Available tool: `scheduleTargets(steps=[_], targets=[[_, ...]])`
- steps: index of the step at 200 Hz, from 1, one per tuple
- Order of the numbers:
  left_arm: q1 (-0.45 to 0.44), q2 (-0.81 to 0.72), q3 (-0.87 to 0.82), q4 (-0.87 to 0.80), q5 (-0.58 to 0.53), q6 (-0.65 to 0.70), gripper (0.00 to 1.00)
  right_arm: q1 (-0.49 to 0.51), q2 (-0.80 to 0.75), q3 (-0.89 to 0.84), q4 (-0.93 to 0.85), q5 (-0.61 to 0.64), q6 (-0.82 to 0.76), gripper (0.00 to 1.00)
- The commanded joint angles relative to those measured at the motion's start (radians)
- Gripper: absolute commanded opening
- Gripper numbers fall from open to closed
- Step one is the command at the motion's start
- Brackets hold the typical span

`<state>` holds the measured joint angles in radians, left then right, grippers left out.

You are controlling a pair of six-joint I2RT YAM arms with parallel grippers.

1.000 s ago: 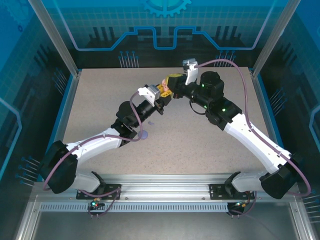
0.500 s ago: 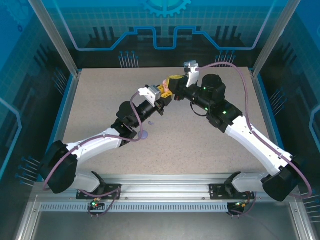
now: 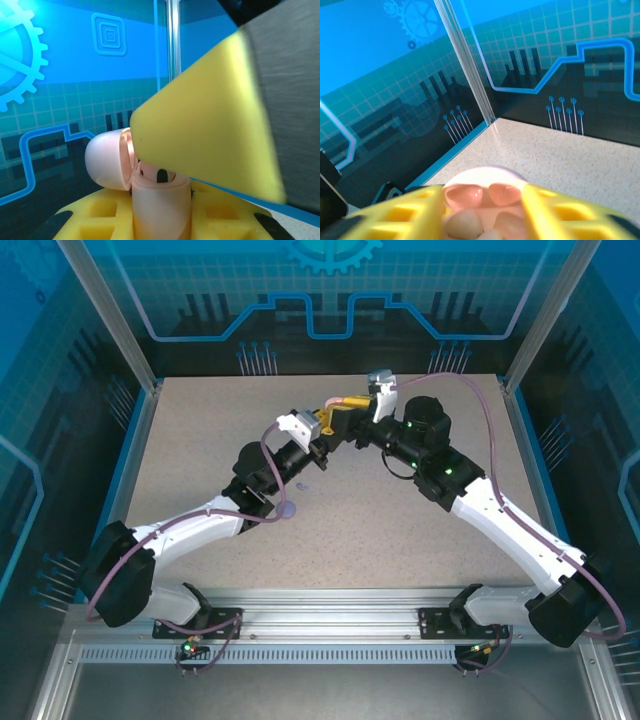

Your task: Insert the wireless bluetooth earbuds into the charging case

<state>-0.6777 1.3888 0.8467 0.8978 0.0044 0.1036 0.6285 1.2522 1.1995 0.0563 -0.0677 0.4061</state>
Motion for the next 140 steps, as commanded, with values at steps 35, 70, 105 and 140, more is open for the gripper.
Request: scheduleTargets(steps=[35, 70, 105, 140], targets=[[0.004, -0.014, 0.028, 0.079, -0.017, -0.018, 0.0, -0.048, -0.013, 0.079, -0.035, -0.015, 0.127, 0.68], [0.004, -0.011, 0.026, 0.077, -0.024, -0.016, 0.0, -0.11, -0.065, 0.099, -0.059, -0.069, 0.208, 0.77], [0.005, -0.007, 0.023, 0.068, -0.031, -0.007, 0.0, -0.156, -0.065, 0.191, -0.276, -0.107, 0.219, 0.77], [0.006, 0.01, 0.02, 0.059, -0.04, 0.002, 0.0, -0.154, -0.007, 0.303, -0.559, -0.121, 0.156, 0.51]])
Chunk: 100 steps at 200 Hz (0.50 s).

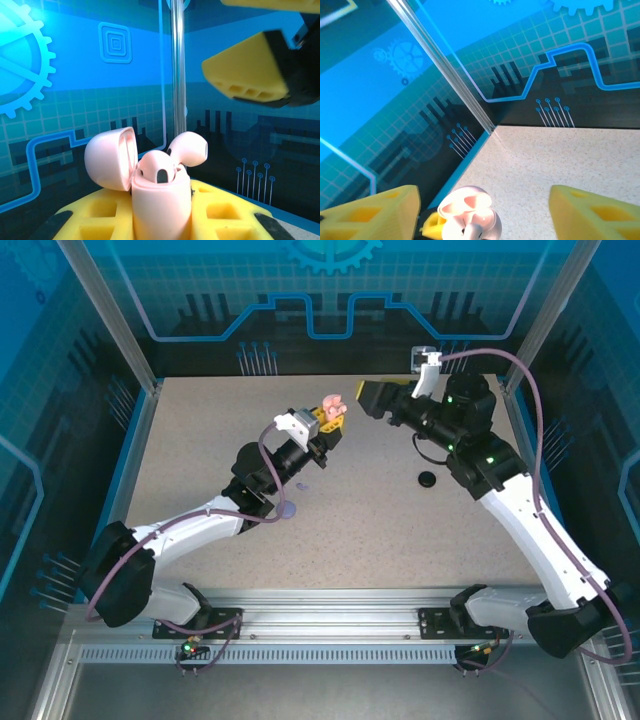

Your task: Insert the wireless bluetooth earbuds into the charging case

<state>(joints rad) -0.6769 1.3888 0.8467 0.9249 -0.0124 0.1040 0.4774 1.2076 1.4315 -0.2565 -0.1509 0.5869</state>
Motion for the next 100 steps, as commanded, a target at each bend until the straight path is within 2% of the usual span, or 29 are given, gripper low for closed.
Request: scheduleTargets(steps=[1, 27, 48, 100], targets=[[0.005, 0.011, 0.019, 0.033, -0.024, 0.002, 0.0, -0.003, 0.039, 0.072, -0.25, -0.039, -0.025, 0.49], [0.005, 0.021, 0.025, 0.026, -0.024, -0.003, 0.0, 0.019, 0.104, 0.142, -0.38, -0.068, -0.045, 0.22], [0.006, 0.024, 0.028, 0.017, -0.024, -0.004, 0.0, 0.057, 0.145, 0.176, -0.421, -0.066, -0.059, 0.11], [0.006, 0.03, 0.036, 0.011, -0.022, -0.007, 0.0, 0.085, 0.168, 0.183, -0.415, -0.059, -0.051, 0.06]])
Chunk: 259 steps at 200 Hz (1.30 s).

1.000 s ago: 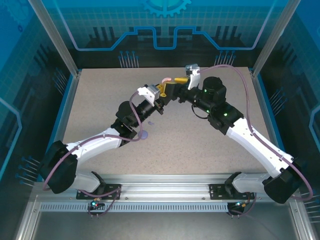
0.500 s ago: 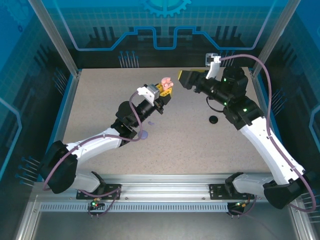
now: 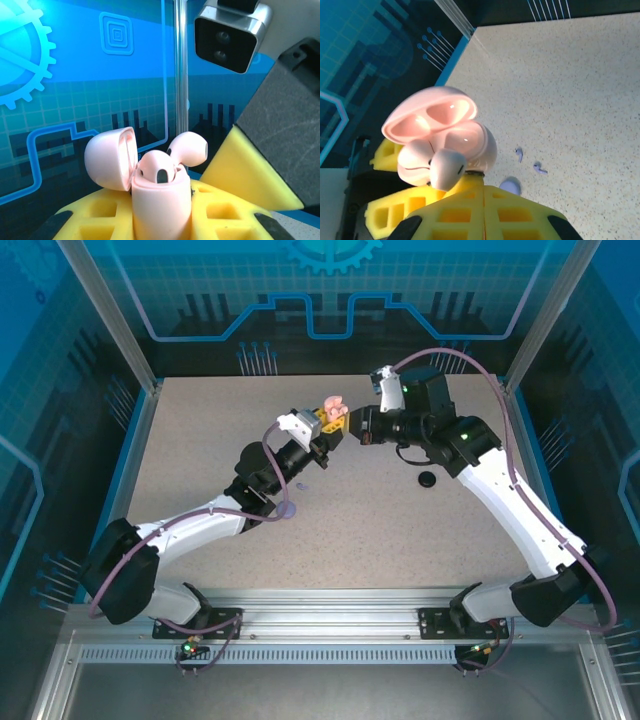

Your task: Insert the wireless bluetooth earbuds into the charging case

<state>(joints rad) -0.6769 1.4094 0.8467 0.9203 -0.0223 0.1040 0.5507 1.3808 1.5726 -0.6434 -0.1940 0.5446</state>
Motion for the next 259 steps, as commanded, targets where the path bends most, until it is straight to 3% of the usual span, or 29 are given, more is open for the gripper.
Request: scheduleTargets(steps=[1, 108, 259], targets=[[0.006, 0.01, 0.035, 0.016, -0.012, -0.007, 0.0, 0.012, -0.004, 0.041, -0.028, -0.016, -0.009, 0.06], [0.005, 0.014, 0.035, 0.015, -0.002, -0.009, 0.0, 0.029, 0.004, 0.086, -0.054, 0.027, -0.035, 0.03], [0.005, 0.0, 0.02, 0.023, 0.022, -0.023, 0.0, -0.029, 0.074, 0.156, -0.02, 0.035, -0.041, 0.03]])
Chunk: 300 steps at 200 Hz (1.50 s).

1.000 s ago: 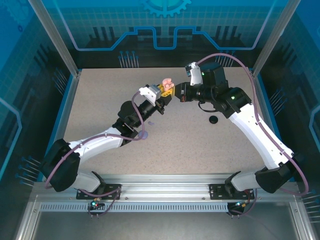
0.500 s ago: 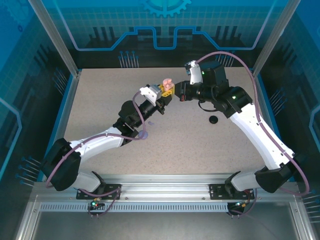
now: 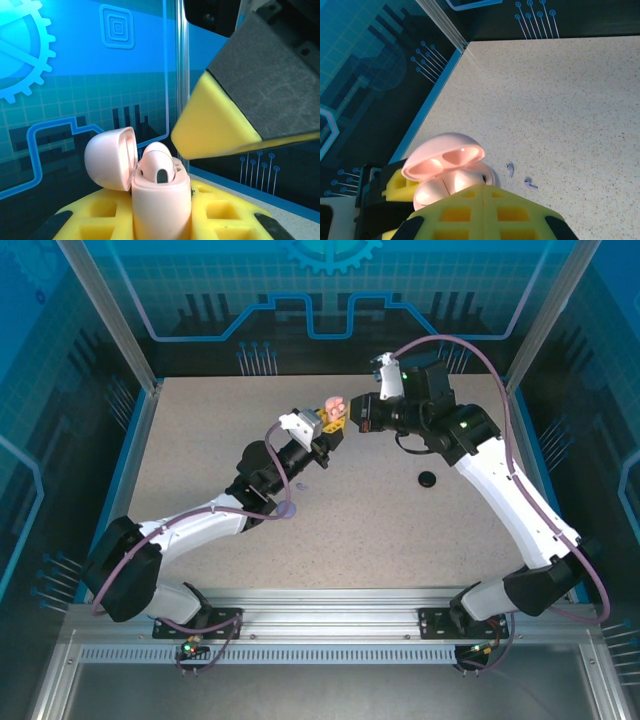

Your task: Insert the wireless bluetooth earbuds into the charging case

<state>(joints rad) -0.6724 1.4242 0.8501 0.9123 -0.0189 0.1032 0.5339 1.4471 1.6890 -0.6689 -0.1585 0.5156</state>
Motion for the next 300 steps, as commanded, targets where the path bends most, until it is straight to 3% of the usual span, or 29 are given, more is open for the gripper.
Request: scheduleTargets(steps=[1, 56, 118, 163, 197, 230, 281, 300], targets=[[0.0, -0.015, 0.017, 0.03, 0.02, -0.022, 0.0, -0.012, 0.007, 0.039, 0.005, 0.003, -0.013, 0.03], [0.001, -0.005, 0.033, 0.009, 0.066, -0.038, 0.0, -0.112, -0.063, 0.018, 0.0, 0.066, -0.002, 0.05], [0.001, 0.022, 0.087, -0.057, 0.192, -0.077, 0.0, -0.119, 0.209, 0.367, -0.194, -0.054, -0.074, 0.1], [-0.001, 0.027, 0.1, -0.067, 0.211, -0.081, 0.0, -0.101, 0.334, 0.484, -0.27, -0.111, -0.097, 0.09], [0.0, 0.031, 0.107, -0.068, 0.2, -0.075, 0.0, -0.053, 0.331, 0.469, -0.302, -0.111, -0.124, 0.08], [-0.001, 0.027, 0.104, -0.07, 0.185, -0.071, 0.0, -0.017, 0.235, 0.353, -0.292, -0.085, -0.125, 0.07], [-0.001, 0.029, 0.108, -0.073, 0.169, -0.071, 0.0, -0.025, 0.072, 0.167, -0.215, -0.027, -0.059, 0.07], [0.0, 0.031, 0.11, -0.082, 0.169, -0.08, 0.0, -0.04, 0.041, 0.152, -0.188, 0.03, -0.024, 0.12]])
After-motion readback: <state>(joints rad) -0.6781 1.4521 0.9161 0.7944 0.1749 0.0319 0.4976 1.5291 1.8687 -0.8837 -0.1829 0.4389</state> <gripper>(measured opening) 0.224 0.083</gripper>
